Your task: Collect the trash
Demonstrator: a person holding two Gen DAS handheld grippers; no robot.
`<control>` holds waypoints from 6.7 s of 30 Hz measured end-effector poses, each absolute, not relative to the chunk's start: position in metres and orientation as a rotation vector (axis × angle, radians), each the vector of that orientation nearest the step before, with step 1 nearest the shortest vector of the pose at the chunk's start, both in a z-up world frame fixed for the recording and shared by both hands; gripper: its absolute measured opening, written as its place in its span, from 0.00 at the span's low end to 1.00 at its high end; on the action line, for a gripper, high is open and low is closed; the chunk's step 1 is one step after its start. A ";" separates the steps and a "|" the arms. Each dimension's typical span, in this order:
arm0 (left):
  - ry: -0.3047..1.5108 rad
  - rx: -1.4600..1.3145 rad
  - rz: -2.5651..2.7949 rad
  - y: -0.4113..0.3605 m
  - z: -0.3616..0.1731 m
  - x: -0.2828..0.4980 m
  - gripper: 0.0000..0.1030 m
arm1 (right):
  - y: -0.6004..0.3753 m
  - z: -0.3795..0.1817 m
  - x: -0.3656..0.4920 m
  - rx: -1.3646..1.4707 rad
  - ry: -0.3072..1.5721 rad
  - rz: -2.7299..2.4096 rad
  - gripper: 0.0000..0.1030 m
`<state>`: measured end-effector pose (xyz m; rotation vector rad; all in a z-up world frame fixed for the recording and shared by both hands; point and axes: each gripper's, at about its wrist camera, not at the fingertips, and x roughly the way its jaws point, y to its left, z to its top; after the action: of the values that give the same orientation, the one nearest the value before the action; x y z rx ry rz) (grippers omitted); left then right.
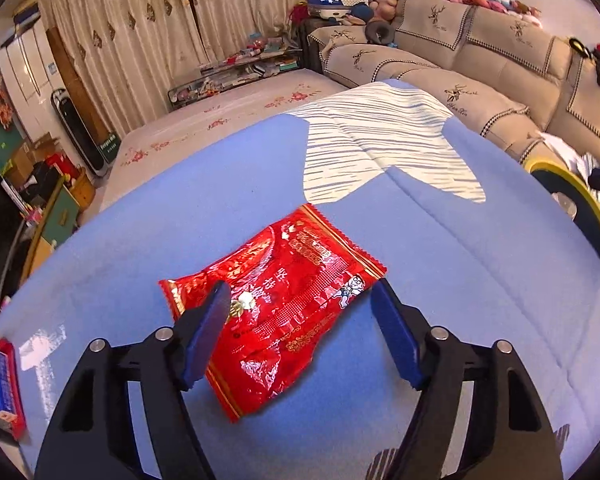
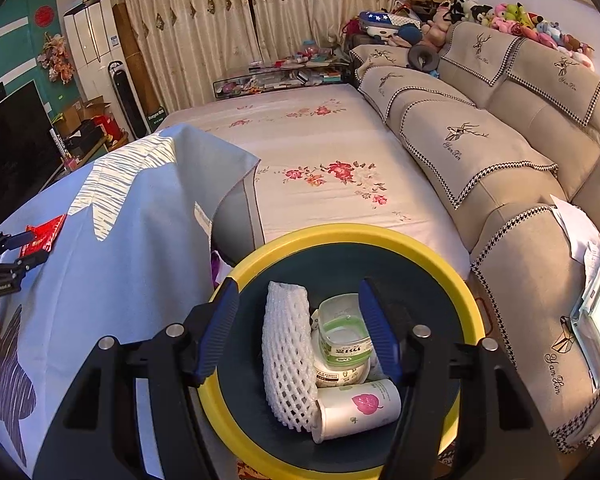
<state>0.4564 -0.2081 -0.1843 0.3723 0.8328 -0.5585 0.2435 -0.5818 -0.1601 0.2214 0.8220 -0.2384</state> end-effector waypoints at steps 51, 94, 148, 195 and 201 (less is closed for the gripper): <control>0.763 0.392 -0.962 -0.462 -0.089 0.249 0.01 | -0.658 -0.143 0.084 0.272 0.699 -0.407 0.60; 0.462 0.049 -0.209 -0.121 -0.030 0.119 0.95 | -0.503 -0.058 0.009 0.180 0.540 -0.187 0.93; 0.471 -0.036 -0.057 -0.050 -0.051 0.084 0.95 | -0.440 -0.059 0.022 0.138 0.541 -0.110 0.93; 0.492 -0.057 -0.067 -0.053 -0.059 0.088 0.95 | -0.438 -0.064 0.024 0.149 0.556 -0.105 0.93; 0.487 -0.037 -0.059 -0.058 -0.059 0.087 0.95 | -0.439 -0.065 0.026 0.151 0.559 -0.103 0.93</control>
<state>0.0873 -0.0584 -0.0593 -0.0373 0.4874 -0.0593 0.0257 -0.4389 -0.0654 0.1510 0.5586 -0.1035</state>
